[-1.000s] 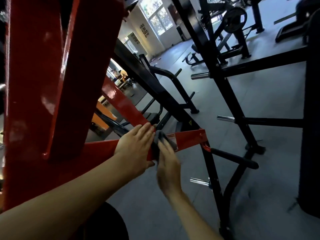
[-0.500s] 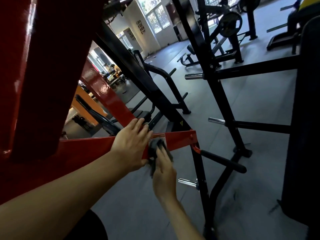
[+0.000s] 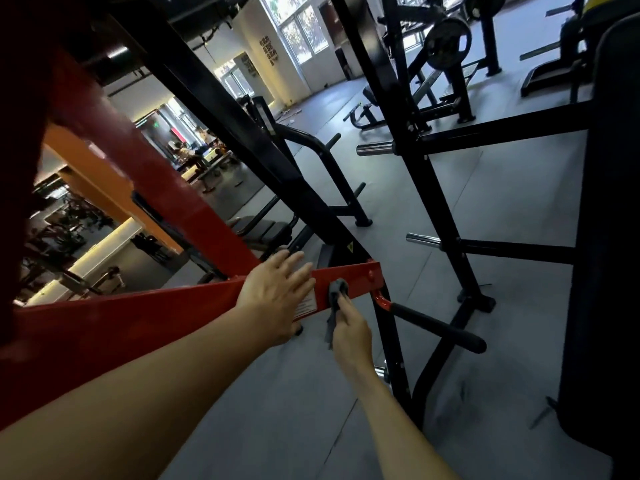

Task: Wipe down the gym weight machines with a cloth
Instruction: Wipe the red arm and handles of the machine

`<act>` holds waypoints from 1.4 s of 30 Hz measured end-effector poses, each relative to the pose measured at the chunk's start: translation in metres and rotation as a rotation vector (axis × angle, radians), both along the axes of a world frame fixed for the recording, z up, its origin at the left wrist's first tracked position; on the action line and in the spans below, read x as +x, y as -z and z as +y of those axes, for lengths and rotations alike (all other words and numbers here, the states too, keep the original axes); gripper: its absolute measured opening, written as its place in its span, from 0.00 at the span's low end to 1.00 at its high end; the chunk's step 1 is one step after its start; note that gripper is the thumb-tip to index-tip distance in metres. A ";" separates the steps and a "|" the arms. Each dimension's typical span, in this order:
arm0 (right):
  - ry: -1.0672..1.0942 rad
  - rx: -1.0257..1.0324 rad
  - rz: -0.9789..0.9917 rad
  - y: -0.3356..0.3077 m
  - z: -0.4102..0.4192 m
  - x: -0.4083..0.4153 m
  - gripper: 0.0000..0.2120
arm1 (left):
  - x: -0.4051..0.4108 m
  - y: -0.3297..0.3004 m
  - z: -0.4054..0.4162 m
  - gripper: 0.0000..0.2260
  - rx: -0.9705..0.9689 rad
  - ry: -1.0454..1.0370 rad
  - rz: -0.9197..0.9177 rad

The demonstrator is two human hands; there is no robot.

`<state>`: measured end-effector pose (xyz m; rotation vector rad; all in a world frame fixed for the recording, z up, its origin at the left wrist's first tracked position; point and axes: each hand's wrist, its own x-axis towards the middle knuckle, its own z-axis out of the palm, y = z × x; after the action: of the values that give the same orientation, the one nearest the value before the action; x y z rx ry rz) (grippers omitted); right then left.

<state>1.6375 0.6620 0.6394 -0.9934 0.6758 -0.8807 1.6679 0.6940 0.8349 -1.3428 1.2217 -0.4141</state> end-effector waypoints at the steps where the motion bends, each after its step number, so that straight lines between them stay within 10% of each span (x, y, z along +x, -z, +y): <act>1: -0.013 0.037 0.008 0.006 -0.006 0.004 0.21 | 0.003 0.010 -0.006 0.36 0.016 0.010 -0.009; 18: 0.087 0.473 -0.034 0.117 -0.137 0.079 0.10 | 0.031 0.097 -0.104 0.36 0.078 0.018 0.243; 28: 0.101 0.786 0.119 0.139 -0.213 0.100 0.24 | 0.042 0.107 -0.109 0.36 0.091 0.049 0.255; 42: -0.008 0.253 0.016 0.095 -0.146 0.067 0.16 | 0.018 0.086 -0.069 0.29 0.106 -0.017 0.100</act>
<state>1.7050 0.5155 0.5447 -0.7762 0.7753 -0.7596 1.6855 0.6249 0.7493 -1.2942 1.2955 -0.2688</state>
